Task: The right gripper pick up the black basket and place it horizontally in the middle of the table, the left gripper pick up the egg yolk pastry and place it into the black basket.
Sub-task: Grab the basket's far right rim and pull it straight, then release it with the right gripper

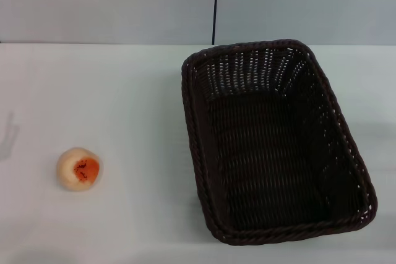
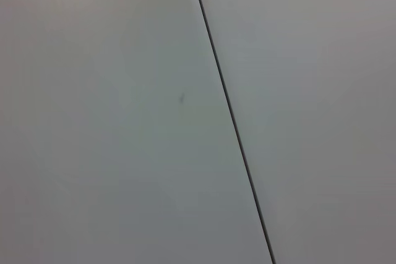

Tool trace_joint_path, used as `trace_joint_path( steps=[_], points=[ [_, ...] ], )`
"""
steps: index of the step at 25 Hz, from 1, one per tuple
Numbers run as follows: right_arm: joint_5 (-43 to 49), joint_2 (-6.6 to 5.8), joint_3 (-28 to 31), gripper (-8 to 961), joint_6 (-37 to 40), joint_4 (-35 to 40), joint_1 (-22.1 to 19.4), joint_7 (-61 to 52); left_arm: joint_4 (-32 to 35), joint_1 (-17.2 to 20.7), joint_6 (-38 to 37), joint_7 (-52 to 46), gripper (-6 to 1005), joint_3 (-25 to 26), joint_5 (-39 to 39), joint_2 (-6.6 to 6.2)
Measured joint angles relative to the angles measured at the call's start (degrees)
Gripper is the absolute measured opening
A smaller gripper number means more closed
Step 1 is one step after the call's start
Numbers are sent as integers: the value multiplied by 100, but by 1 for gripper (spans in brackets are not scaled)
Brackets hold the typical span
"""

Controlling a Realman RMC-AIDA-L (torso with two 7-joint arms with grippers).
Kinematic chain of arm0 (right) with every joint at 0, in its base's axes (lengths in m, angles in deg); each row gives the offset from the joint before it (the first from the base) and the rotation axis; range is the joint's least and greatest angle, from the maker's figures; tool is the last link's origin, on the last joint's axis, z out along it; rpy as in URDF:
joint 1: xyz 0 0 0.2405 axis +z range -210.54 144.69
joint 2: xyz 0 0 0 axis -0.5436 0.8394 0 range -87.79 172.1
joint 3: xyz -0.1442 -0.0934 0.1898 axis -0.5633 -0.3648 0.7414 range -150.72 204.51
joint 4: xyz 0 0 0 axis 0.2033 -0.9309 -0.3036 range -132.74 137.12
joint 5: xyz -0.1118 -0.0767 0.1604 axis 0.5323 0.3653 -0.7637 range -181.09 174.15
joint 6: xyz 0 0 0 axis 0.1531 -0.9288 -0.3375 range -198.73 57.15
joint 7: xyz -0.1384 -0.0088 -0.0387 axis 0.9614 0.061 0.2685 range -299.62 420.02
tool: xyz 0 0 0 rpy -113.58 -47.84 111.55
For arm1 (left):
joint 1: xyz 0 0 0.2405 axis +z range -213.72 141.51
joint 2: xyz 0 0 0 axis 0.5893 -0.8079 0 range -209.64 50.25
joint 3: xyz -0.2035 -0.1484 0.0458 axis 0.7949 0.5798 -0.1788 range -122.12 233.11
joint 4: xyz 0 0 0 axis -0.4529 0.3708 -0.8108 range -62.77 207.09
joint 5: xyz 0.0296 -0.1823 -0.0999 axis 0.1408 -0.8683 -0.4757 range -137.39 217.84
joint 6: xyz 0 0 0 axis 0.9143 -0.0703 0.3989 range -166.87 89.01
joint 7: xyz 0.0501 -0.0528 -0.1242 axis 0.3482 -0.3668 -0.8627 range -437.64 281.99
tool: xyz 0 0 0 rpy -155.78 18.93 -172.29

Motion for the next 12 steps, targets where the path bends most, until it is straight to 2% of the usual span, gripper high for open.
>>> trace_joint_path(
  steps=[8,12],
  points=[
    [26,6,-3,767,11,124,-45,-70,12,39,1,-28,812,-11,0,6],
    [502,-3,-9,764,57,743,-123,-966,83,-10,-3,-125,811,-27,9,-7]
  ],
)
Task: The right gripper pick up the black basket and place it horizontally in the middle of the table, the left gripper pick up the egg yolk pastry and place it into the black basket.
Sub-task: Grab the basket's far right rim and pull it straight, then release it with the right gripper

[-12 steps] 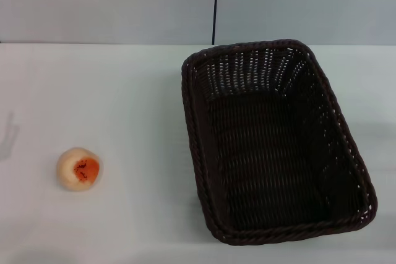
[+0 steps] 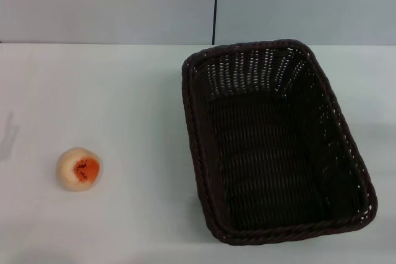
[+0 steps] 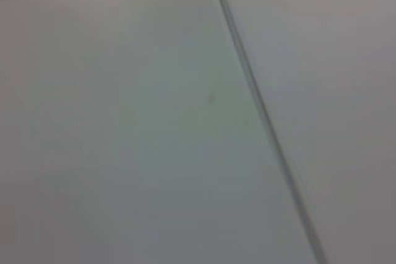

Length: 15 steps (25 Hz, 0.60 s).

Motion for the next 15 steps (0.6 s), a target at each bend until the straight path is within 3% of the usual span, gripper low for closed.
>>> trace_joint_path(
  steps=[7,10,15],
  points=[
    [1661,-11,-65,759,-286,3116,219,-4505,145,-21,-16,-265,809,1,3,-5],
    [2444,-48,-536,757,-237,4834,439,-6679,213,-86,26,-266,809,-2,3,-6],
    [3973,-300,-1527,753,78,7058,935,-9472,262,-134,40,-275,808,-11,2,-2]
  ],
)
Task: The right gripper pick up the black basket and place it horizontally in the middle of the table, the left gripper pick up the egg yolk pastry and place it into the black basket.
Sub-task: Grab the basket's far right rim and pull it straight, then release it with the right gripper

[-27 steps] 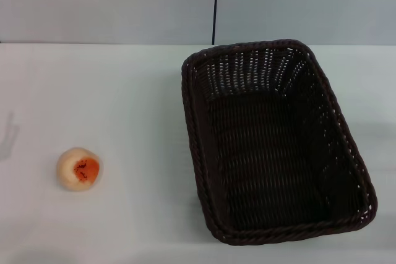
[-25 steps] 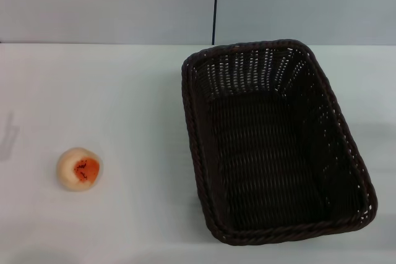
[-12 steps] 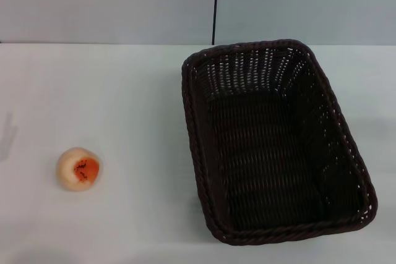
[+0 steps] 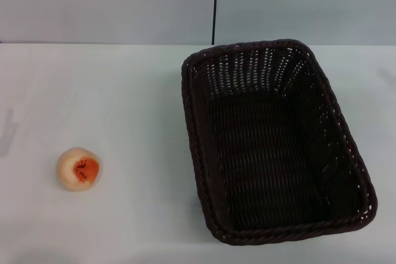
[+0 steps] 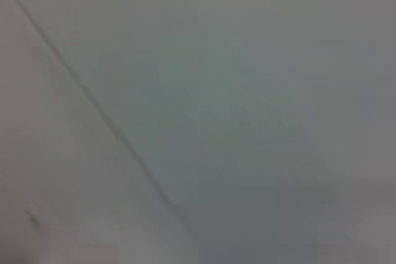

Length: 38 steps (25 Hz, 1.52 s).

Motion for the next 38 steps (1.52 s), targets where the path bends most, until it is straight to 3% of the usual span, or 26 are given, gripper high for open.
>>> trace_joint_path(
  steps=[3,6,10,14,25,29,33,38],
  points=[
    [1198,-271,-211,751,748,541,704,-1116,-3,-1,17,-1,807,-1,0,3],
    [2291,-576,-226,748,1514,227,1551,-1689,-4,3,67,-2,807,-3,0,10],
    [3283,-821,-438,745,1739,-646,2240,-1859,-27,37,67,-5,806,-49,0,13],
    [3584,-946,-836,742,1587,-1383,2513,-2128,-36,63,50,-5,805,-62,0,19],
    [3564,-844,-1763,734,-254,-3129,2722,-2393,-34,127,-114,-5,803,-62,0,23],
    [3522,-683,-1945,731,-630,-3522,2901,-2310,-54,203,-130,-5,803,-62,0,23],
    [3520,-462,-2466,728,-851,-3598,3042,-2327,-59,277,-147,-5,802,-62,0,26],
    [3585,-280,-3030,724,-1247,-3655,3100,-2483,-60,328,-174,-5,801,-62,0,30]
  ],
)
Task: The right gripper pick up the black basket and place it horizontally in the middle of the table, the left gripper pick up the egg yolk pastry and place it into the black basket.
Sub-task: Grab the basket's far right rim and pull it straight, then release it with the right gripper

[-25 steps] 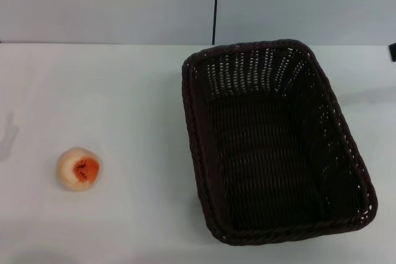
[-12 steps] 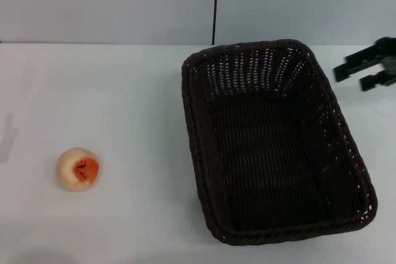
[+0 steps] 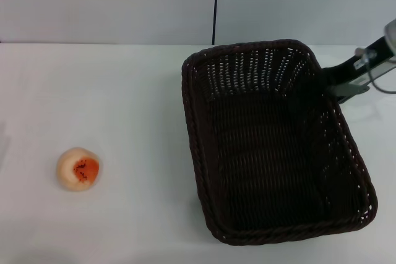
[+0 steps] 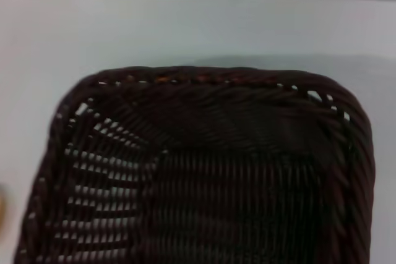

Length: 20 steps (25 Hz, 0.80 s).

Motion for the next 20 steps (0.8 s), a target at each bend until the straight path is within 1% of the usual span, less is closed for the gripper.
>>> trace_joint_path(
  steps=[3,9,10,20],
  points=[
    [31,62,-198,722,-192,-41,8,-62,-5,36,-33,0,800,0,0,1],
    [37,149,-267,718,-334,-48,11,-66,-2,97,-41,0,799,0,0,2],
    [36,189,-393,717,-386,-37,-8,-61,-2,108,-41,0,799,0,0,2],
    [31,248,-453,504,-346,142,-54,-65,-2,131,-62,-5,797,1,-20,-6]
  ],
)
